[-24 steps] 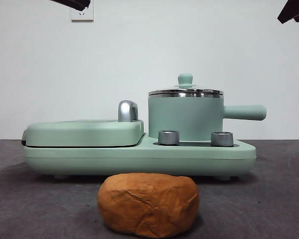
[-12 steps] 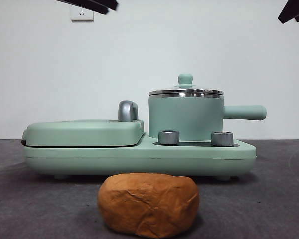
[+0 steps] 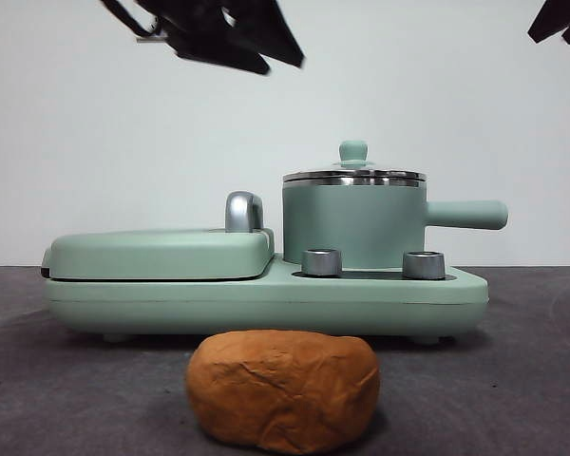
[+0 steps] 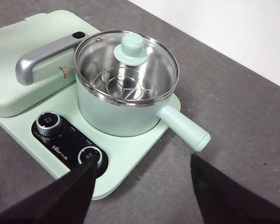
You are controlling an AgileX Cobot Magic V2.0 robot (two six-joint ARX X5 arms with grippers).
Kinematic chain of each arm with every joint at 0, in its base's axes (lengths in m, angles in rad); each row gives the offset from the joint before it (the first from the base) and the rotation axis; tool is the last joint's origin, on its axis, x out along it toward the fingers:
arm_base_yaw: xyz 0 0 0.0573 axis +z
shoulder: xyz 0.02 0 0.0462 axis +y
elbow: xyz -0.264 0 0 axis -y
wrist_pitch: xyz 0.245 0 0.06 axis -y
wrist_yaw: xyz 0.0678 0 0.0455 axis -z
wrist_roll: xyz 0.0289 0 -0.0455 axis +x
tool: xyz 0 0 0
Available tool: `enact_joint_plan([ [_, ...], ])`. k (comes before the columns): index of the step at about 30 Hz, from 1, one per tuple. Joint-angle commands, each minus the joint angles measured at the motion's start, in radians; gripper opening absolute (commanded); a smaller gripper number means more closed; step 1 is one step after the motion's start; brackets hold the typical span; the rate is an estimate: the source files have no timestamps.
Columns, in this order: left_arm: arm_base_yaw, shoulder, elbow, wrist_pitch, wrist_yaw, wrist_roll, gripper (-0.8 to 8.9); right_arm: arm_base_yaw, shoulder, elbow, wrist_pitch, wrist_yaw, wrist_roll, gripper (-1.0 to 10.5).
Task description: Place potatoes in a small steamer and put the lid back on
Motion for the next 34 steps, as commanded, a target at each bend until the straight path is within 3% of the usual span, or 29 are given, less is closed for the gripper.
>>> enact_joint_plan([
  [1,-0.019,0.085,0.071,0.012,-0.002,-0.061,2.90,0.004,0.005,0.020,0.006,0.003,0.019,3.2],
  [18,-0.044,0.441,0.370,0.013,-0.001,-0.109,2.90,0.005,0.005,0.020,0.006,0.003,0.024,3.2],
  [32,-0.044,0.490,0.389,0.029,-0.002,-0.097,2.76,0.016,0.005,0.020,0.006,0.003,0.034,3.2],
  [34,-0.044,0.490,0.389,0.029,-0.002,-0.087,2.35,0.018,0.005,0.020,0.006,0.003,0.034,3.2],
])
